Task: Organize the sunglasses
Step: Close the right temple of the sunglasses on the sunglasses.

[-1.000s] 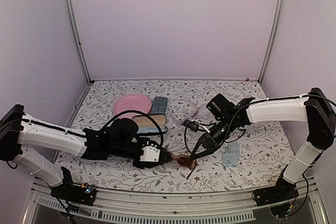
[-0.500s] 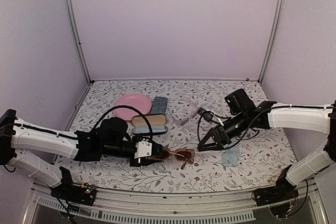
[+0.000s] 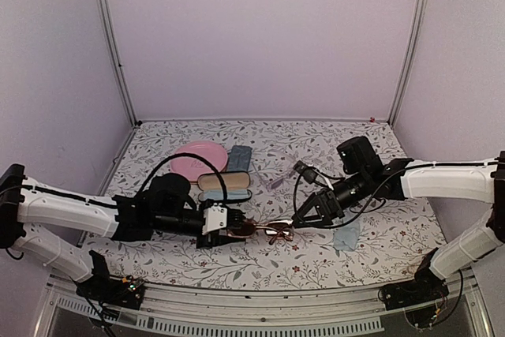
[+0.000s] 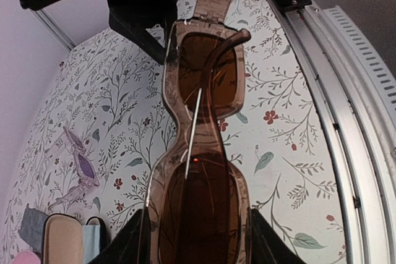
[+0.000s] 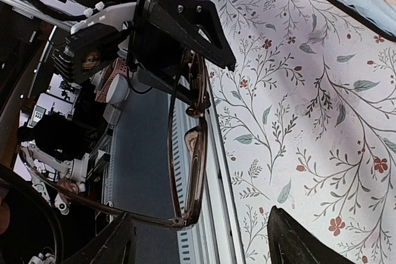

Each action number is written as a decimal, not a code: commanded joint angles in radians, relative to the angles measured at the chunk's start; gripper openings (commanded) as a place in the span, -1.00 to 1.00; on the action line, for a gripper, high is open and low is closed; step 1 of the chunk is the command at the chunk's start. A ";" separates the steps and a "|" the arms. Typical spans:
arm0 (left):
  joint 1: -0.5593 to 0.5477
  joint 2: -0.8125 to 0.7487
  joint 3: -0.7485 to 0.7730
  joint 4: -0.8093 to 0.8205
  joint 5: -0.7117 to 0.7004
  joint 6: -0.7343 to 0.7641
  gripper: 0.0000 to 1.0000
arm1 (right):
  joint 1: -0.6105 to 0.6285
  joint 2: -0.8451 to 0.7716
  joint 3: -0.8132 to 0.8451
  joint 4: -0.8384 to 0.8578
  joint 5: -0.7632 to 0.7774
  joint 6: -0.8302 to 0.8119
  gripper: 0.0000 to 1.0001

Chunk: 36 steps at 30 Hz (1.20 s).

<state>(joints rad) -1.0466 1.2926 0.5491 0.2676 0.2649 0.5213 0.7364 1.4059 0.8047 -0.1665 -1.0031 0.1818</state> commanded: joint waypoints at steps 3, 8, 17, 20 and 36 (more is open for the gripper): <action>0.012 0.027 0.038 0.023 0.013 -0.016 -0.29 | 0.027 0.045 0.028 0.040 -0.007 0.014 0.50; 0.012 0.049 0.047 0.022 0.016 -0.019 -0.29 | 0.029 0.066 0.029 0.047 0.013 0.025 0.49; 0.013 0.057 0.048 0.018 0.022 -0.044 -0.29 | 0.029 0.096 0.040 0.056 0.070 0.051 0.41; 0.013 0.051 0.044 0.011 0.019 -0.050 -0.30 | 0.028 0.093 0.051 0.039 0.096 0.052 0.40; 0.036 0.020 0.013 -0.014 0.056 -0.178 -0.34 | 0.129 -0.115 0.136 -0.222 0.496 -0.139 0.71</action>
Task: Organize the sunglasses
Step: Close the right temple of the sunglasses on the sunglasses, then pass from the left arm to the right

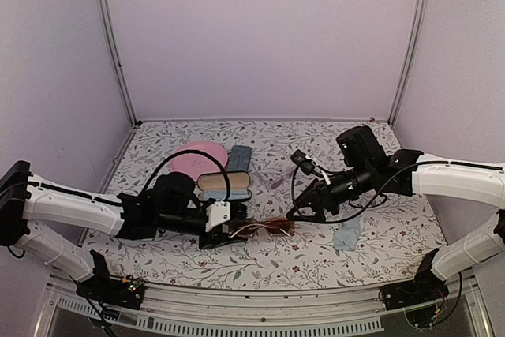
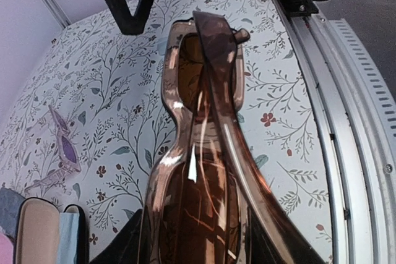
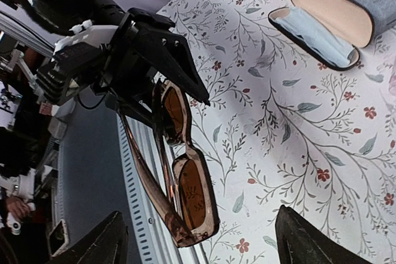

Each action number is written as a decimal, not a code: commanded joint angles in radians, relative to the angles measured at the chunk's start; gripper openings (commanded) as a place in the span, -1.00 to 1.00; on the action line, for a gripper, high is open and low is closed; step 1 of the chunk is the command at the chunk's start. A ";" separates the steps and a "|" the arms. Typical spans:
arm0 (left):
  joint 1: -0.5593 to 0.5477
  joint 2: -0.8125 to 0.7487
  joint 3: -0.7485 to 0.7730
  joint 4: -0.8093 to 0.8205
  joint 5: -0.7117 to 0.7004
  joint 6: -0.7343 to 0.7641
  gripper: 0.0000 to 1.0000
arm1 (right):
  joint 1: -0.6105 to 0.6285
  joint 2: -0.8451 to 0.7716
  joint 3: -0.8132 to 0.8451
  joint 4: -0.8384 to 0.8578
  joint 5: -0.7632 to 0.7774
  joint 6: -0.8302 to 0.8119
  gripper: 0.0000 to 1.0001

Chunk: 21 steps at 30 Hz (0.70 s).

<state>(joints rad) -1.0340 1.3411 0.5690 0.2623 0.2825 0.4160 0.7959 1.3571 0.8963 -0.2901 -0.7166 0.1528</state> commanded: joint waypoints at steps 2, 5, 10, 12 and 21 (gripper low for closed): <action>0.026 -0.041 -0.002 -0.022 0.061 -0.103 -0.35 | 0.108 -0.076 0.058 -0.110 0.258 -0.134 0.80; 0.031 -0.075 0.004 -0.043 0.096 -0.144 -0.36 | 0.170 -0.069 0.080 -0.134 0.349 -0.188 0.93; 0.044 -0.139 0.036 -0.122 0.144 -0.204 -0.36 | 0.251 -0.044 0.110 -0.157 0.467 -0.247 0.98; 0.047 -0.155 0.050 -0.157 0.158 -0.215 -0.35 | 0.279 -0.036 0.129 -0.164 0.500 -0.267 0.98; 0.054 -0.154 0.093 -0.243 0.194 -0.262 -0.35 | 0.391 0.048 0.238 -0.218 0.647 -0.328 0.90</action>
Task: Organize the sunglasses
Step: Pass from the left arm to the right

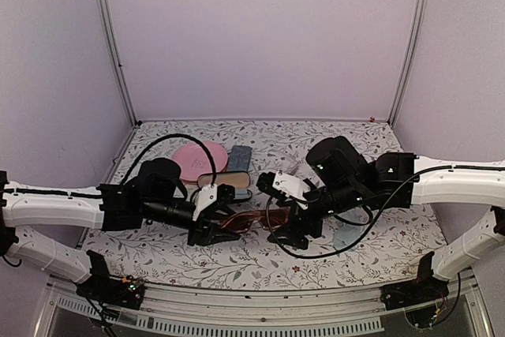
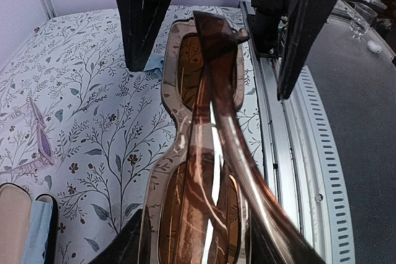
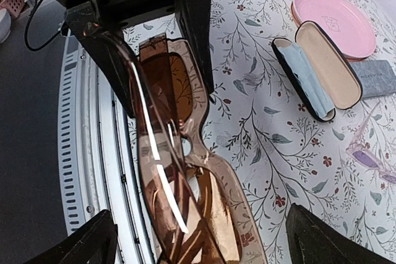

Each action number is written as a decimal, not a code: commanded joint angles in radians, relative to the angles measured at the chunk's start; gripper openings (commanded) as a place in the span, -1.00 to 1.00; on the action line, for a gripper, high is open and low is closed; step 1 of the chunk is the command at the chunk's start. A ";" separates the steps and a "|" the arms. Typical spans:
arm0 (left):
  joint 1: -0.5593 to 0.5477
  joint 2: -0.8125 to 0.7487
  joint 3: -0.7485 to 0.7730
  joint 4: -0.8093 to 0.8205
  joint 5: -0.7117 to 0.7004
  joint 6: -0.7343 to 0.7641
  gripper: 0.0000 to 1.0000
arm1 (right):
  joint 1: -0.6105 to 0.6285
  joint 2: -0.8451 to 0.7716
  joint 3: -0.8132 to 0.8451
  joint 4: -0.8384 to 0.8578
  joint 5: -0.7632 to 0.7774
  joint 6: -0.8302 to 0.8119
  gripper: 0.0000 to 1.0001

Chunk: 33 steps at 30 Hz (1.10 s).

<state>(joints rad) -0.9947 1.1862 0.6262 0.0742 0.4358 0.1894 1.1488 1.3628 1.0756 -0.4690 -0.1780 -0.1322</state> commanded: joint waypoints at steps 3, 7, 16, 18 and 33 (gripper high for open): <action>0.015 0.015 0.048 -0.075 0.044 -0.036 -0.35 | 0.048 0.073 0.087 -0.059 0.114 -0.058 0.76; 0.017 0.031 0.059 -0.080 0.056 -0.035 -0.35 | 0.052 0.103 0.110 -0.080 0.103 -0.075 0.51; 0.028 0.050 0.058 -0.080 0.072 -0.036 -0.34 | 0.050 0.109 0.111 -0.085 0.091 -0.081 0.15; 0.028 0.054 0.058 -0.080 0.072 -0.036 -0.34 | 0.051 0.110 0.110 -0.084 0.088 -0.081 0.09; 0.031 0.043 0.038 -0.068 0.062 -0.060 0.23 | 0.051 0.082 0.075 -0.059 0.071 -0.071 -0.26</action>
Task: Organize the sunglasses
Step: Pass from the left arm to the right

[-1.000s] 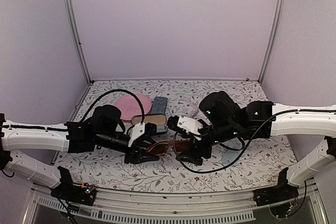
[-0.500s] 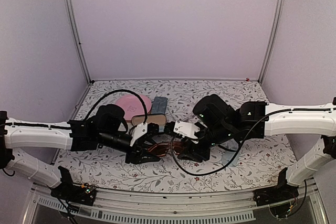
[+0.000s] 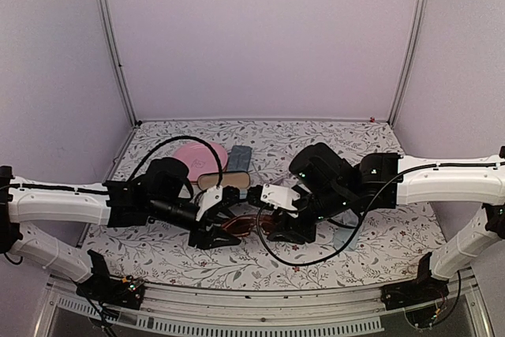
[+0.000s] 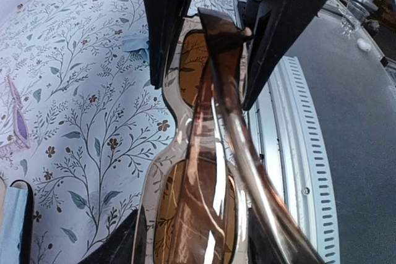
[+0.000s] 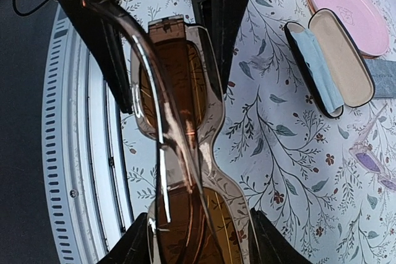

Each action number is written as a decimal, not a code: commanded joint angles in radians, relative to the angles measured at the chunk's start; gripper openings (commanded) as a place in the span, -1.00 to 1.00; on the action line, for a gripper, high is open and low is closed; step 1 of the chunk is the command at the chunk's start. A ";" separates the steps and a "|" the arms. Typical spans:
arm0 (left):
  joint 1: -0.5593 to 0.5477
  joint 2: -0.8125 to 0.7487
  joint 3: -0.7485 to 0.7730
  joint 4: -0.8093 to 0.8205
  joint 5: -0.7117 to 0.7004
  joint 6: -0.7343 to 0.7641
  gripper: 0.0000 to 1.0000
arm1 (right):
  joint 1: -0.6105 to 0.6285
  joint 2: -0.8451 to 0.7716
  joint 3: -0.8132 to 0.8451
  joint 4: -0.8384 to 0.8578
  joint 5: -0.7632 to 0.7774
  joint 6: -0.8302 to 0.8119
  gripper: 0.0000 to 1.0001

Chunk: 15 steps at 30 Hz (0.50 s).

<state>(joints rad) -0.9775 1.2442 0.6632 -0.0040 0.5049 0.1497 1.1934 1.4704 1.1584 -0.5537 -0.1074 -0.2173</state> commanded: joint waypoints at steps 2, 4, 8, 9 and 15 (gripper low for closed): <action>0.014 -0.030 -0.012 0.018 -0.010 -0.024 0.46 | 0.006 -0.038 -0.018 0.040 -0.001 0.015 -0.28; 0.014 -0.045 -0.026 0.030 -0.015 -0.030 0.65 | 0.006 -0.045 -0.029 0.051 -0.002 0.019 -0.29; 0.014 -0.083 -0.063 0.060 -0.027 -0.051 0.94 | 0.002 -0.042 -0.046 0.063 0.004 0.031 -0.32; 0.015 -0.095 -0.074 0.074 -0.034 -0.057 0.97 | 0.001 -0.039 -0.049 0.067 0.003 0.034 -0.32; 0.020 -0.191 -0.125 0.201 -0.092 -0.113 0.98 | -0.002 -0.015 -0.055 0.079 -0.001 0.046 -0.35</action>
<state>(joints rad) -0.9718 1.1152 0.5667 0.0681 0.4549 0.0872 1.1927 1.4475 1.1118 -0.5152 -0.1066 -0.1936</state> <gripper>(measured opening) 0.990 0.480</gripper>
